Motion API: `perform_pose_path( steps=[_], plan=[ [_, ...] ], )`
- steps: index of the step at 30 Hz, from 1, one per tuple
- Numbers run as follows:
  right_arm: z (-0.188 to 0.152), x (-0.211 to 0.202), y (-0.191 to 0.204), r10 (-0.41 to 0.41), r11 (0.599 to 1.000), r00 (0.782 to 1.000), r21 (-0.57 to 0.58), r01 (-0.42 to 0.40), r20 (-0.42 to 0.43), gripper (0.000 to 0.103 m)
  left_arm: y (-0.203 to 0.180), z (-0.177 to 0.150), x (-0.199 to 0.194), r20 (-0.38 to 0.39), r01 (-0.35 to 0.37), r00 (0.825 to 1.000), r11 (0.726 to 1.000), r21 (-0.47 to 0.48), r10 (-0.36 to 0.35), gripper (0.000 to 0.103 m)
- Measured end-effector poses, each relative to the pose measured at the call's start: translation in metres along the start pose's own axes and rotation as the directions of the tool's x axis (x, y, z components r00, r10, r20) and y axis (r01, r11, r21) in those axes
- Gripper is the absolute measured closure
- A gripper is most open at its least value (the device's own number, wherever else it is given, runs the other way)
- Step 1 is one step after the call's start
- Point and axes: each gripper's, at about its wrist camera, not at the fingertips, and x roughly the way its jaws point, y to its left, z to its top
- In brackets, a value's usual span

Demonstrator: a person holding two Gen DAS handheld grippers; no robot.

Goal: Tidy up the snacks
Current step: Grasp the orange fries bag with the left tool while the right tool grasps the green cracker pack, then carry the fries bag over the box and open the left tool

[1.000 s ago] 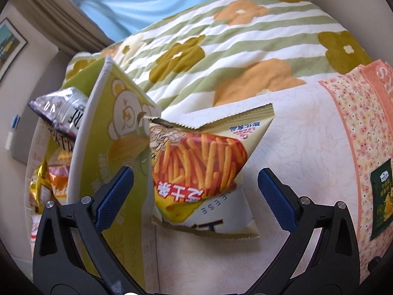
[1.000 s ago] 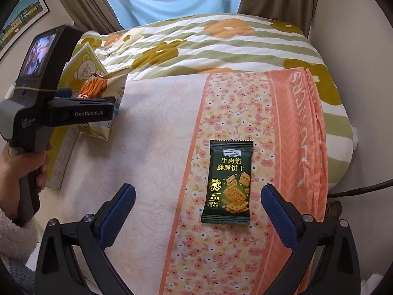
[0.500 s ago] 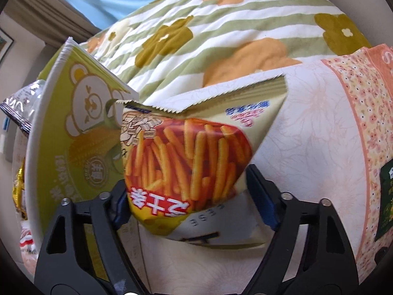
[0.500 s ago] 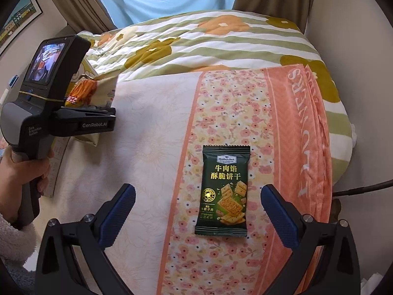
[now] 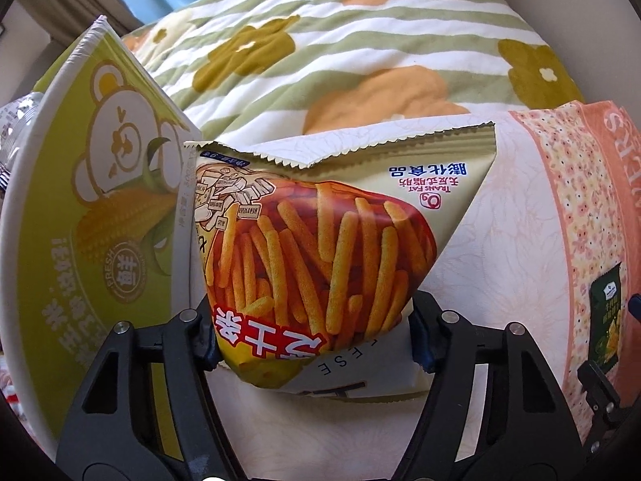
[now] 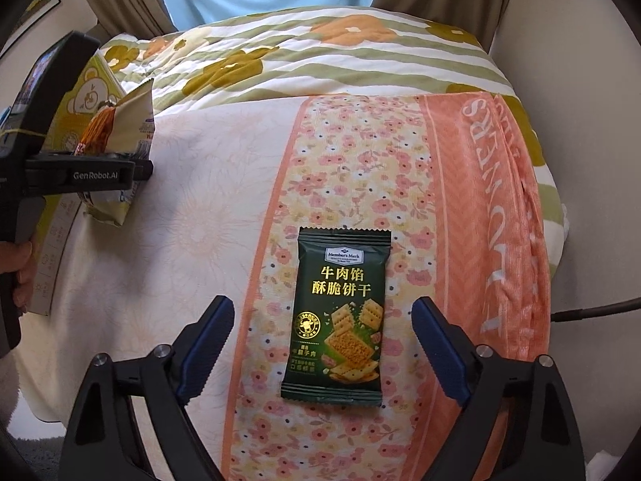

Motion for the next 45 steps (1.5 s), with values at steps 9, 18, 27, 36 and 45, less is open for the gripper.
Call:
perform_pose_path(
  steps=[9, 18, 27, 36, 45],
  plan=[
    [0.002, 0.006, -0.003, -0.025, 0.999, 1.000, -0.023, 0.025, -0.006, 0.039, 0.005, -0.006, -0.013, 0.007, 0.038, 0.999, 0.999, -0.014, -0.038, 0.047],
    [-0.004, 0.006, 0.002, -0.032, 0.995, 0.999, -0.094, 0.032, -0.004, 0.061, 0.006, -0.014, -0.041, 0.047, 0.055, 0.997, 0.998, -0.016, -0.054, 0.047],
    [-0.001, -0.023, 0.009, 0.026, 0.993, 0.998, -0.113, -0.019, 0.056, 0.062, 0.025, -0.024, -0.099, 0.130, 0.080, 0.989, 0.995, -0.060, -0.071, 0.047],
    [0.037, -0.085, 0.042, 0.131, 0.979, 0.978, -0.179, -0.101, 0.161, 0.062, 0.087, -0.023, -0.182, 0.262, 0.186, 0.954, 0.973, -0.134, -0.146, 0.047],
    [0.085, -0.144, 0.127, 0.222, 0.949, 0.932, -0.285, -0.138, 0.287, 0.062, 0.179, -0.016, -0.226, 0.358, 0.218, 0.919, 0.969, -0.112, -0.166, 0.047]
  ],
)
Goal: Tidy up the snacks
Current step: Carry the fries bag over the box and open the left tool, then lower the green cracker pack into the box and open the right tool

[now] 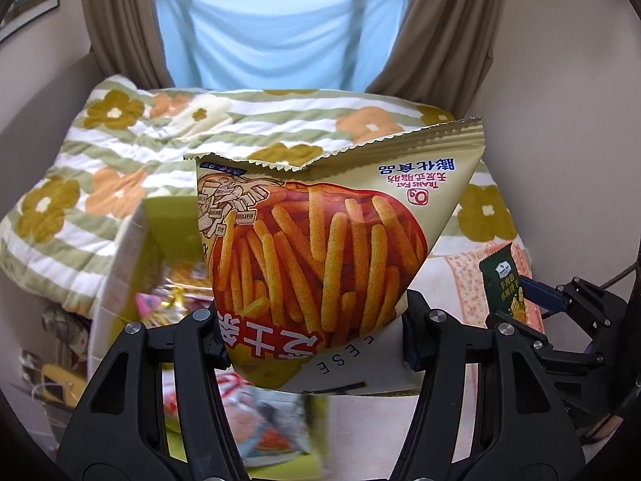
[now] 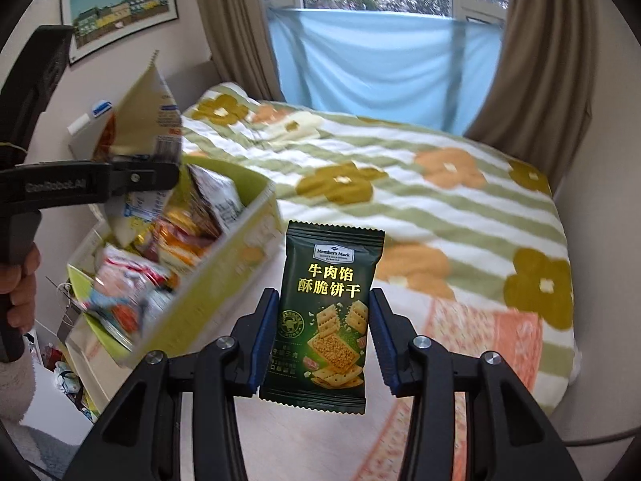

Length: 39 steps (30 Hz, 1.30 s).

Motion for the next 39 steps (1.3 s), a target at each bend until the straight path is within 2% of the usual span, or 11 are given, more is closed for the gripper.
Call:
perform_pose_path(
  steps=[4, 8, 15, 16, 17, 19, 27, 39],
  plan=[
    [0.027, 0.010, 0.044, 0.015, 1.000, 1.000, -0.002, -0.015, 0.024, 0.062, 0.050, 0.011, 0.005, -0.027, -0.006, 1.000, 1.000, 0.008, 0.006, 0.047],
    [0.043, 0.029, 0.085, 0.025, 1.000, 0.999, 0.004, -0.025, 0.024, 0.062, 0.105, 0.020, 0.025, -0.086, 0.011, 0.996, 1.000, 0.016, -0.009, 0.047],
    [0.054, 0.065, 0.137, -0.008, 0.998, 1.000, 0.061, 0.008, -0.007, 0.062, 0.159, 0.028, 0.071, -0.194, 0.075, 0.979, 0.995, 0.063, -0.061, 0.044],
    [0.053, 0.068, 0.140, -0.013, 0.997, 1.000, 0.072, 0.014, -0.013, 0.062, 0.164, 0.028, 0.076, -0.209, 0.081, 0.976, 0.995, 0.064, -0.066, 0.034],
    [0.053, 0.070, 0.143, -0.018, 0.997, 1.000, 0.080, 0.020, -0.017, 0.062, 0.169, 0.028, 0.081, -0.219, 0.087, 0.973, 0.994, 0.066, -0.071, 0.015],
    [0.051, 0.074, 0.150, -0.032, 0.994, 0.999, 0.102, 0.035, -0.033, 0.062, 0.175, 0.028, 0.085, -0.218, 0.104, 0.972, 0.992, 0.072, -0.086, 0.000],
    [0.047, 0.082, 0.160, -0.062, 0.987, 0.996, 0.147, 0.071, -0.069, 0.062, 0.186, 0.010, 0.074, -0.219, 0.135, 0.968, 0.990, 0.048, -0.121, 0.000],
    [0.060, 0.099, 0.161, -0.010, 0.983, 0.995, 0.180, 0.028, -0.103, 0.062, 0.188, -0.013, 0.038, -0.178, 0.068, 0.982, 0.996, 0.049, -0.058, 0.000]
  ],
)
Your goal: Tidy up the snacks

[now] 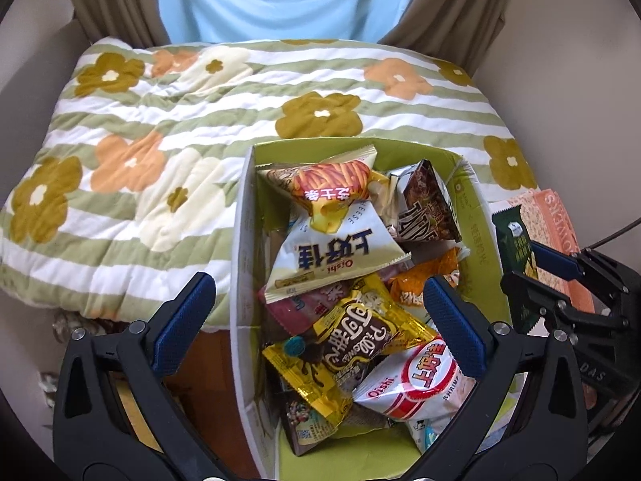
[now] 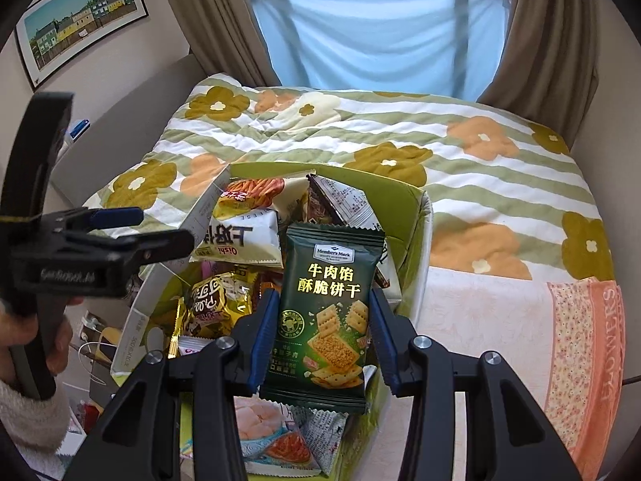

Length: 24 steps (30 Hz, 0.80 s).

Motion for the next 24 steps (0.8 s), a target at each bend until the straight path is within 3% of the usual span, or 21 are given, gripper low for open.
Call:
perform_pose_path(
  steps=[10, 11, 13, 14, 24],
  plan=[
    [0.009, 0.029, -0.003, 0.028, 0.999, 0.998, 0.039, -0.026, -0.055, 0.060, 0.014, -0.015, 0.005, -0.015, -0.021, 1.000, 1.000, -0.016, 0.020, 0.000],
    [0.009, 0.031, -0.003, 0.036, 0.999, 0.998, 0.042, -0.034, -0.057, 0.055, 0.015, -0.015, 0.006, -0.016, -0.022, 1.000, 1.000, -0.016, 0.022, 0.000],
    [0.007, 0.032, -0.002, 0.042, 0.998, 0.998, 0.047, -0.040, -0.039, 0.020, 0.017, -0.018, 0.008, -0.014, -0.026, 1.000, 0.999, -0.018, 0.026, 0.000],
    [0.007, 0.032, -0.002, 0.039, 0.998, 0.999, 0.050, -0.037, -0.031, 0.013, 0.017, -0.019, 0.008, -0.012, -0.028, 1.000, 0.999, -0.019, 0.028, 0.000],
    [-0.011, -0.006, -0.013, 0.003, 0.993, 0.999, 0.113, -0.009, 0.054, 0.010, -0.007, -0.039, -0.031, 0.057, -0.072, 0.996, 0.997, -0.015, 0.072, 0.000]
  ],
)
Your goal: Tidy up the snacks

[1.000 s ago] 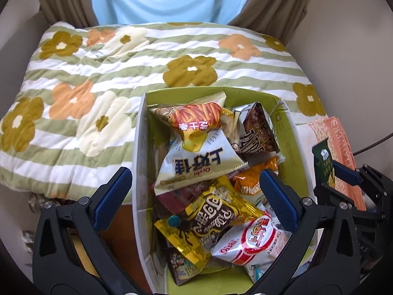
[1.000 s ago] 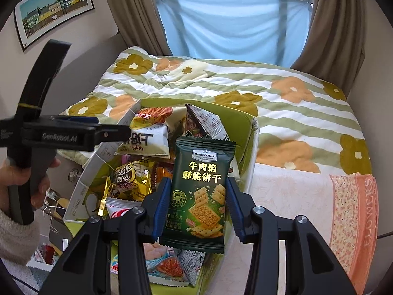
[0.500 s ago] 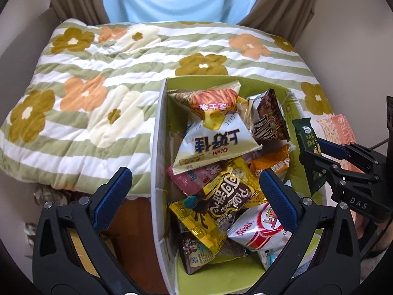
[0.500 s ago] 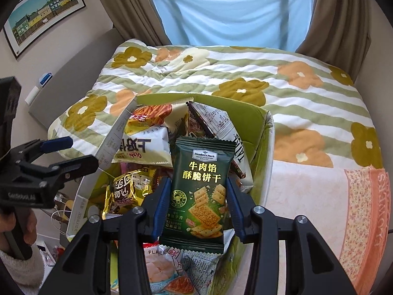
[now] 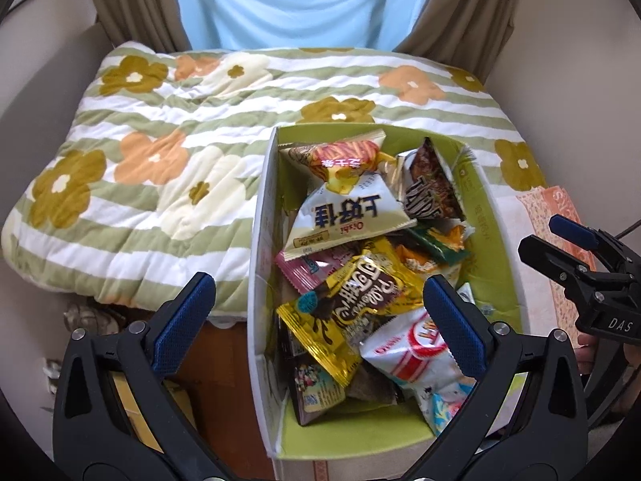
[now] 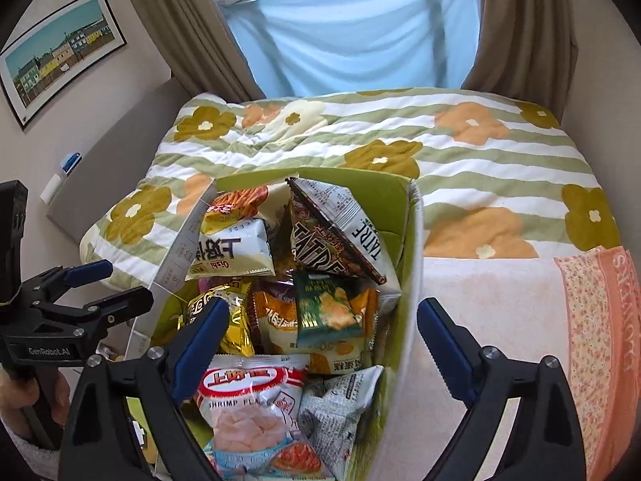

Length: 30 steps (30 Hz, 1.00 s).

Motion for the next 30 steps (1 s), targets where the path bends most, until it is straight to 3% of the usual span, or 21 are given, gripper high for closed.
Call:
perform_pose_path(
  steps=[6, 11, 14, 18, 19, 25, 30],
  plan=[
    [-0.008, -0.054, -0.006, 0.006, 1.000, 0.996, 0.000, -0.006, 0.087, 0.010, -0.033, -0.020, -0.063, 0.108, -0.038, 0.993, 0.999, -0.004, 0.038, 0.000],
    [-0.027, -0.128, -0.019, -0.042, 0.999, 0.982, -0.018, 0.046, 0.182, 0.010, -0.072, -0.051, -0.122, 0.210, -0.042, 0.977, 0.999, -0.001, 0.041, 0.000],
    [-0.048, -0.180, -0.028, -0.086, 0.996, 0.965, -0.017, 0.093, 0.248, 0.010, -0.092, -0.074, -0.161, 0.290, -0.045, 0.956, 0.999, -0.026, 0.051, 0.000],
    [-0.077, -0.235, -0.033, -0.153, 0.986, 0.934, -0.020, 0.168, 0.323, 0.007, -0.116, -0.108, -0.209, 0.421, -0.041, 0.906, 0.998, -0.044, 0.056, 0.000],
    [-0.087, -0.250, -0.035, -0.175, 0.981, 0.924, -0.014, 0.192, 0.341, 0.000, -0.123, -0.116, -0.218, 0.435, -0.053, 0.898, 0.998, -0.041, 0.065, 0.000],
    [-0.128, -0.295, -0.037, -0.256, 0.962, 0.883, 0.009, 0.274, 0.394, 0.000, -0.151, -0.158, -0.239, 0.459, -0.051, 0.887, 0.998, -0.027, 0.058, 0.000],
    [-0.148, -0.301, -0.041, -0.270, 0.959, 0.882, 0.027, 0.282, 0.387, 0.000, -0.165, -0.182, -0.248, 0.474, -0.065, 0.878, 0.998, -0.012, 0.063, 0.000]
  ],
)
